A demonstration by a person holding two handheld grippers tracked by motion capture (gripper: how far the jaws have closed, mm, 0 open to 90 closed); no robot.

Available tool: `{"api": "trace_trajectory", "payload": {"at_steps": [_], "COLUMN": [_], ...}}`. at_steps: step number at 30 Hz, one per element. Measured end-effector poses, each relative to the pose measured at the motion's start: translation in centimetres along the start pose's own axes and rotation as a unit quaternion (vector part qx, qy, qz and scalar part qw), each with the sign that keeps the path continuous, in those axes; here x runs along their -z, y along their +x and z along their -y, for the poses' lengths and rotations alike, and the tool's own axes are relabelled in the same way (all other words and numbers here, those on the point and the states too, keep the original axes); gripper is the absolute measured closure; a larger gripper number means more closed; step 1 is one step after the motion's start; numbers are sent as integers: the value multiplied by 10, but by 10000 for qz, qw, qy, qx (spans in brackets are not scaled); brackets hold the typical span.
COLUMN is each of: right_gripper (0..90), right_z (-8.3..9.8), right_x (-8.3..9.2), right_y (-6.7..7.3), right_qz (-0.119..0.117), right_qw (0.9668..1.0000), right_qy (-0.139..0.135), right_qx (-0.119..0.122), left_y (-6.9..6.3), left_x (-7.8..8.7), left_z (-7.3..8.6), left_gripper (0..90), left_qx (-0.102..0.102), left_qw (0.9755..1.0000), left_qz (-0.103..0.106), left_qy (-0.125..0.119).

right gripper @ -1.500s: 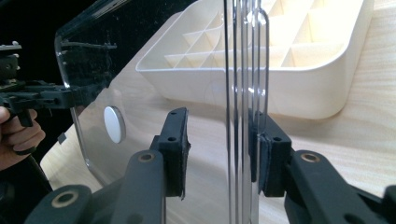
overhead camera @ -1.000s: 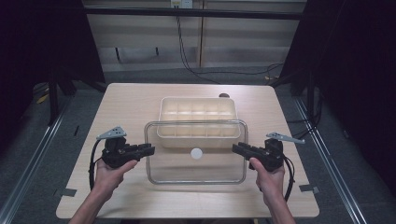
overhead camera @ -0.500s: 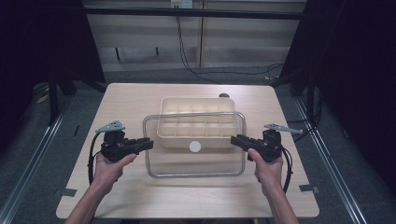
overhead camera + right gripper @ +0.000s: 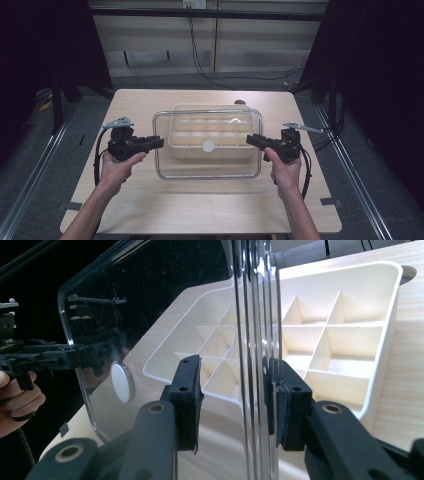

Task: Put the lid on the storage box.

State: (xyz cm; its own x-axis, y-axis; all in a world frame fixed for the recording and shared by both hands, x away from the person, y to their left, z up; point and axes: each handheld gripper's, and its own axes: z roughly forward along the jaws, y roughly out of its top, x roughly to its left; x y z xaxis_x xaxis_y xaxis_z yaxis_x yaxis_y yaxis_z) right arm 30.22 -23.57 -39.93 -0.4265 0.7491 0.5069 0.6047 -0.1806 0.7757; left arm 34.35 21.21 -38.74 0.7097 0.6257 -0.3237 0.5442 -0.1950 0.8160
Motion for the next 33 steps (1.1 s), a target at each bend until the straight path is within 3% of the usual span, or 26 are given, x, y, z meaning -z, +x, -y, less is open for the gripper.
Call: {"api": "trace_trajectory", "payload": {"at_steps": [11, 20, 33], "right_gripper": [610, 591, 583], "right_z": [-15, -29, -49], "right_x": [-12, -13, -25], "right_y": [-3, -9, -17], "right_qz": [-25, 194, 319], "right_qw": [10000, 9998, 9994], "right_qy": [-42, 23, 25], "right_qx": [1, 67, 128], "left_y": [6, 4, 14], "left_x": [1, -7, -20], "left_z": [-18, -30, -42], "left_gripper": [709, 712, 710], "left_qx": [-42, -103, 37], "left_qw": [9999, 9998, 9996], "left_qz": [-77, -97, -228], "left_qy": [-73, -122, -157]}}
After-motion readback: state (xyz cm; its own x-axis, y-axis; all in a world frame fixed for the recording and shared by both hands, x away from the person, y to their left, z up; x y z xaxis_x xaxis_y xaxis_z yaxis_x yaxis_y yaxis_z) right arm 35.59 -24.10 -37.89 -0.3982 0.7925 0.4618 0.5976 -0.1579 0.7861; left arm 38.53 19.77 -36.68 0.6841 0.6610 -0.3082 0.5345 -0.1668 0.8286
